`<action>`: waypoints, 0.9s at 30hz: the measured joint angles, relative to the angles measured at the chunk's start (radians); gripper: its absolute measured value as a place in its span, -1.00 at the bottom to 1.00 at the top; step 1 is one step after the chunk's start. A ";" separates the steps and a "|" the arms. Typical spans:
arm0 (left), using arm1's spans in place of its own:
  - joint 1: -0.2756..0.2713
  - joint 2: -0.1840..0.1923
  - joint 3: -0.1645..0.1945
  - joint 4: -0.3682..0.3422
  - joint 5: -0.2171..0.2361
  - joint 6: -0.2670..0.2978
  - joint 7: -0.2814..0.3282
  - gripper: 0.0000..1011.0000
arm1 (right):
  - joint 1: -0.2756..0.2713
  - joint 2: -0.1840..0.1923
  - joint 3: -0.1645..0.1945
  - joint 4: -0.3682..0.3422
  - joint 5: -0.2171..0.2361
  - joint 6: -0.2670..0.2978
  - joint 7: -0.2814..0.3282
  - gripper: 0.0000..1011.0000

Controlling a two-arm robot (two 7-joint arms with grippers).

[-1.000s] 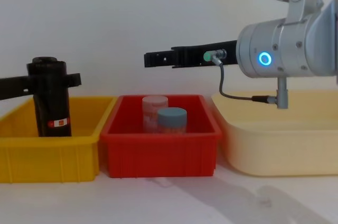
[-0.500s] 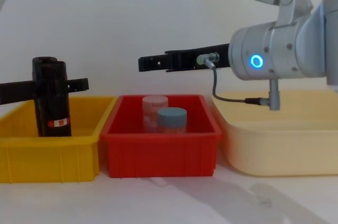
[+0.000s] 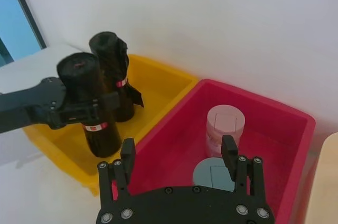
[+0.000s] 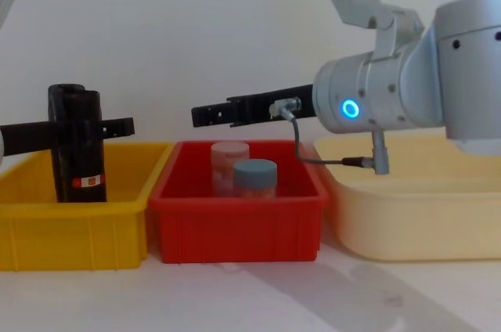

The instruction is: Pick up the garbage bag with the one hand and transfer it to the other hand.

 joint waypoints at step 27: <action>-0.006 -0.001 0.003 0.008 0.000 0.000 -0.003 0.98 | 0.090 0.009 -0.017 0.162 -0.061 0.005 0.043 0.98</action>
